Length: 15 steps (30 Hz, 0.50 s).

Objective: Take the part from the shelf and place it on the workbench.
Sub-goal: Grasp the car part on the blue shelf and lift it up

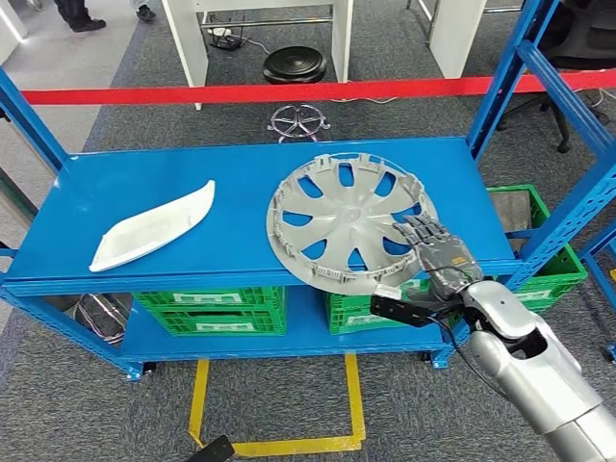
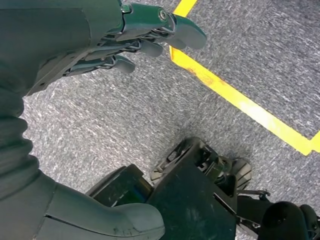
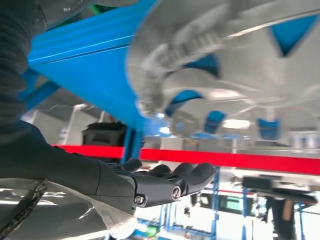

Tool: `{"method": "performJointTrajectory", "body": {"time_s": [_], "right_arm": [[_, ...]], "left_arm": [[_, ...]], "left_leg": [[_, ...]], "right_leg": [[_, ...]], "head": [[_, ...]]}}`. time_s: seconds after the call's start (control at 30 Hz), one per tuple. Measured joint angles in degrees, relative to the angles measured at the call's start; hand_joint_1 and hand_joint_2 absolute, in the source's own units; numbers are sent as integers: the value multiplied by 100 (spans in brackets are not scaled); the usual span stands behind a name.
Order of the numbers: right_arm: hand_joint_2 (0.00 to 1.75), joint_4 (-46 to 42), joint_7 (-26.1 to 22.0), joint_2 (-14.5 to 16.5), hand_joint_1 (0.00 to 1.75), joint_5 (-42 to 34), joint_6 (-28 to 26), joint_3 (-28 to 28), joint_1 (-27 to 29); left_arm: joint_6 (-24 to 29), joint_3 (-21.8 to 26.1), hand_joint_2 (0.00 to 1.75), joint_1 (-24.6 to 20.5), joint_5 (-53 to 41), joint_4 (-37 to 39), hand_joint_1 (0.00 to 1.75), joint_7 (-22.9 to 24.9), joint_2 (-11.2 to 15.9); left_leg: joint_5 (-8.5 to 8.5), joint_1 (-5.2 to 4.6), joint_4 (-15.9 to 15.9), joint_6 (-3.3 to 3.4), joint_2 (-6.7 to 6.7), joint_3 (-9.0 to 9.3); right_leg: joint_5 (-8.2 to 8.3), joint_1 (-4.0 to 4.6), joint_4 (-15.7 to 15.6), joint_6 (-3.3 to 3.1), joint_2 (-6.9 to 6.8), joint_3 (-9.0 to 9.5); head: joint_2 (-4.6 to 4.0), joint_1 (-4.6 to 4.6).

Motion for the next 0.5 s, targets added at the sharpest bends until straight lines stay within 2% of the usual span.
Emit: {"method": "performJointTrajectory", "body": {"time_s": [0.2,0.5], "right_arm": [[175,148,-37,176,0,-212,50,237,-135],[175,395,-84,212,0,-595,44,400,-157]], "left_arm": [[-10,-138,175,-14,98,0,0,39,-3],[-14,-356,175,-16,326,-9,0,48,-1]], "left_leg": [[1,0,1,1,-1,4],[1,-1,3,1,-1,3]], "right_leg": [[0,0,0,0,-1,0],[1,-1,-1,1,-1,0]], "head": [[-1,1],[-1,1]]}}
